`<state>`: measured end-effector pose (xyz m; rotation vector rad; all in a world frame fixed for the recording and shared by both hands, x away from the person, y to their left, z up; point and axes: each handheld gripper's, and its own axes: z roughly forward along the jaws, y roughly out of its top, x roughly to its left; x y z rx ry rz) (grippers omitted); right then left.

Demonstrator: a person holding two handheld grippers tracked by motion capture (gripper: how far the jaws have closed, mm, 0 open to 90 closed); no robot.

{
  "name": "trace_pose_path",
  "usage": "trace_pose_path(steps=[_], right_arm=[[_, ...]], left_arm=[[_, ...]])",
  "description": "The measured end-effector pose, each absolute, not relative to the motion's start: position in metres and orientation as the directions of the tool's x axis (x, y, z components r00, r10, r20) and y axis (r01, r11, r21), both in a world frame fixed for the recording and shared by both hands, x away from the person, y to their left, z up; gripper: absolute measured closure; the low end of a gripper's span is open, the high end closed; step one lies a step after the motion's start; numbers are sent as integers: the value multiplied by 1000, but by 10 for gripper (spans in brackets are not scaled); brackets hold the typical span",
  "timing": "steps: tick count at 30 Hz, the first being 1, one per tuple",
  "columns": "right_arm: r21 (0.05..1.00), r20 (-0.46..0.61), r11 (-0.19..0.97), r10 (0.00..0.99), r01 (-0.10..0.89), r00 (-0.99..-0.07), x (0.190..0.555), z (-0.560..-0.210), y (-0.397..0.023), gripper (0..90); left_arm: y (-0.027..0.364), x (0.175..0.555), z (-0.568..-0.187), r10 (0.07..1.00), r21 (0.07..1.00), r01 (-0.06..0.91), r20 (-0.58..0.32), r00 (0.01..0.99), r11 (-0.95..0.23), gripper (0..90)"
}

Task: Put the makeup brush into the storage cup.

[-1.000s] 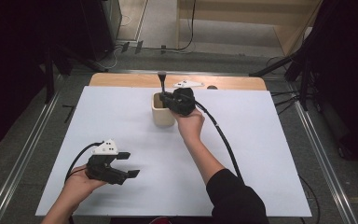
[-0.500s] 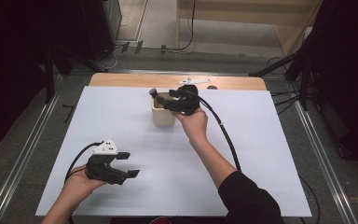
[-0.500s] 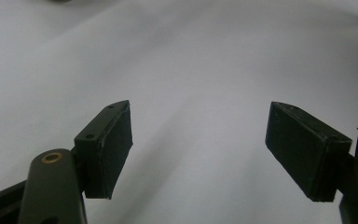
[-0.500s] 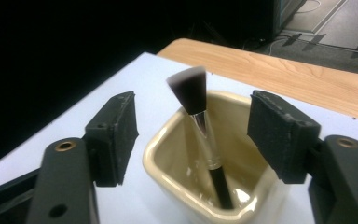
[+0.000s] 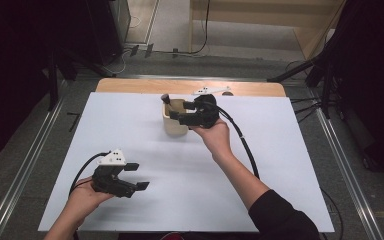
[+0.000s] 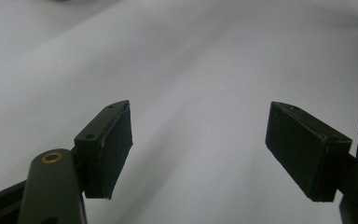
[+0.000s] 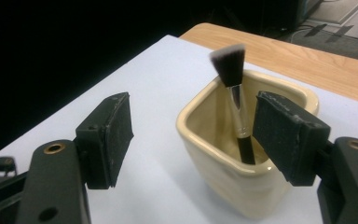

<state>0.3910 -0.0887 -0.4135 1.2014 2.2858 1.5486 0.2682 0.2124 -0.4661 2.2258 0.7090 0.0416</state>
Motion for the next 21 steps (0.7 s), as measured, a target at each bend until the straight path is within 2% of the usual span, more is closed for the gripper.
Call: trace_pose_path(steps=[11, 21], right_arm=[[811, 324, 217, 606, 543, -726, 375, -411, -95, 295], [785, 344, 278, 547, 553, -763, 359, -424, -99, 296]], left_arm=[[214, 268, -466, 508, 694, 481, -189, 840, -536, 239], [214, 268, -467, 507, 692, 483, -193, 840, -536, 238]])
